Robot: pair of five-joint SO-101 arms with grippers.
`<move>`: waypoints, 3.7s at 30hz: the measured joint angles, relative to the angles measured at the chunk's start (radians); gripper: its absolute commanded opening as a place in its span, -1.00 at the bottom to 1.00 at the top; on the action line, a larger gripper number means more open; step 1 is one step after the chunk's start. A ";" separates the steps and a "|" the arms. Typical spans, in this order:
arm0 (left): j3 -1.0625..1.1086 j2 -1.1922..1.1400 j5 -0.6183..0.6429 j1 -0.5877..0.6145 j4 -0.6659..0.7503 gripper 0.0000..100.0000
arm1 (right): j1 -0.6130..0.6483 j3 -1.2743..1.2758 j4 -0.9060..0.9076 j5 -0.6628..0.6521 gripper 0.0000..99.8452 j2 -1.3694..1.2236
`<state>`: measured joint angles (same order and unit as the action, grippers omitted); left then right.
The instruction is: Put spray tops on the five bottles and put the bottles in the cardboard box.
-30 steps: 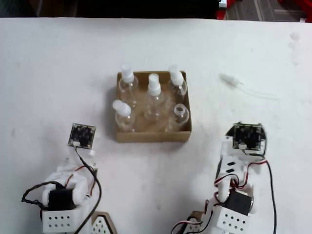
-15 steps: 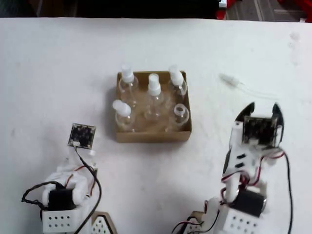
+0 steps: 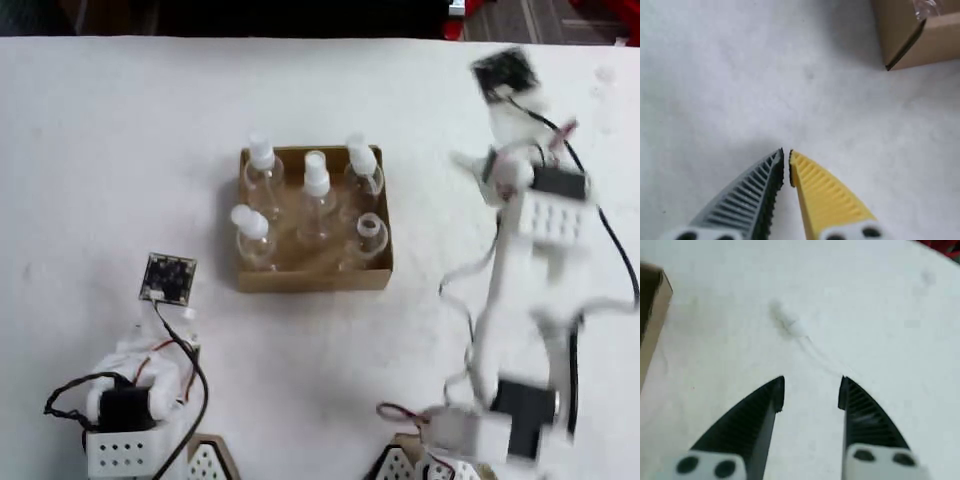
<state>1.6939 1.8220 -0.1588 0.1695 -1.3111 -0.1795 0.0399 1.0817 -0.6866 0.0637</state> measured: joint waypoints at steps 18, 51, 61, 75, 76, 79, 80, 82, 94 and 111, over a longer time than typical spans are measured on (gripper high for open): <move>0.000 0.000 0.000 0.000 0.000 -0.95 | 0.029 -1.054 0.304 -0.189 -0.69 -0.988; 0.000 0.000 0.000 0.000 0.000 -0.95 | 0.009 -1.550 0.529 -0.396 -0.70 -1.327; 0.000 0.000 0.000 0.000 0.000 -0.95 | 0.006 -1.623 0.546 -0.396 -0.43 -1.329; 0.000 0.000 0.000 0.000 0.000 -0.95 | 0.038 -1.560 0.511 -0.482 -0.60 -1.353; 0.000 0.000 0.000 0.000 0.000 -0.95 | 0.038 -1.560 0.505 -0.483 -0.63 -1.359; 0.000 0.000 0.000 0.000 0.000 -0.95 | 0.038 -1.565 0.503 -0.483 -0.73 -1.367; 0.000 0.000 0.000 0.000 0.000 -0.95 | 0.038 -1.565 0.503 -0.485 -0.76 -1.367; 0.000 0.000 0.000 0.000 0.000 -0.95 | 0.038 -1.567 0.502 -0.486 -0.83 -1.366; 0.000 0.000 0.000 0.000 0.000 -0.95 | 0.005 -1.603 0.606 -0.517 -0.94 -1.384; 0.000 0.000 0.000 0.000 0.000 -0.95 | 0.005 -1.646 0.422 -0.423 -0.48 -1.401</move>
<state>1.6939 1.8220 -0.1588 0.1695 -1.3111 -0.1749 -1.6065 1.5037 -1.1101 -1.3372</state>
